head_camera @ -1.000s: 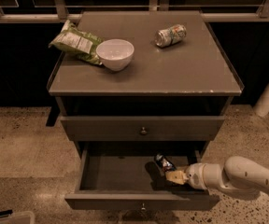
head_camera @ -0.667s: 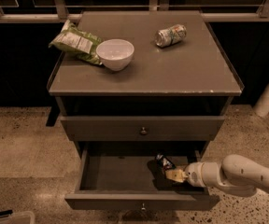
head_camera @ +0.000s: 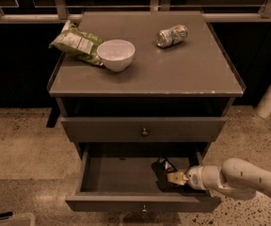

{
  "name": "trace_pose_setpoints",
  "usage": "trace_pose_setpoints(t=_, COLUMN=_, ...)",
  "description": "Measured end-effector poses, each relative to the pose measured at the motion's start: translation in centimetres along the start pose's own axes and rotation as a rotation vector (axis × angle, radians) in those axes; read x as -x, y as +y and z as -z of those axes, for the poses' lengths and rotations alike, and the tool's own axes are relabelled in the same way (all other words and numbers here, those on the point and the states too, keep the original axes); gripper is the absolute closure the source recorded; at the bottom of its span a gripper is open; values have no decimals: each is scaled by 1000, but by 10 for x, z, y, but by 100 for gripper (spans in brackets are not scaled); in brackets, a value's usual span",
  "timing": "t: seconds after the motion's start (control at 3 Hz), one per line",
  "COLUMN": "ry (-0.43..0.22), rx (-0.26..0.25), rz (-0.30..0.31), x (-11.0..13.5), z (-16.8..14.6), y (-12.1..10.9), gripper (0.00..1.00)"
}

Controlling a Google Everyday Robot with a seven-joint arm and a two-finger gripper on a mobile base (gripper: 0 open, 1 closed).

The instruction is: Place redbull can into middle drawer

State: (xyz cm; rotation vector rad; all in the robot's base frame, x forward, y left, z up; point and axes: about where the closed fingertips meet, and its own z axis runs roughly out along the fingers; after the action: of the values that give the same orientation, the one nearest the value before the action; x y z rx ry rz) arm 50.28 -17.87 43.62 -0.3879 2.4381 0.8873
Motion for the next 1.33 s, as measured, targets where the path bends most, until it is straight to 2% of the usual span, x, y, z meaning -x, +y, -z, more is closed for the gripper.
trace_pose_setpoints(t=1.0, ry=0, rx=0, rz=0, x=0, z=0, y=0, gripper=11)
trace_pose_setpoints(t=1.33, ry=0, rx=0, rz=0, x=0, z=0, y=0, gripper=0)
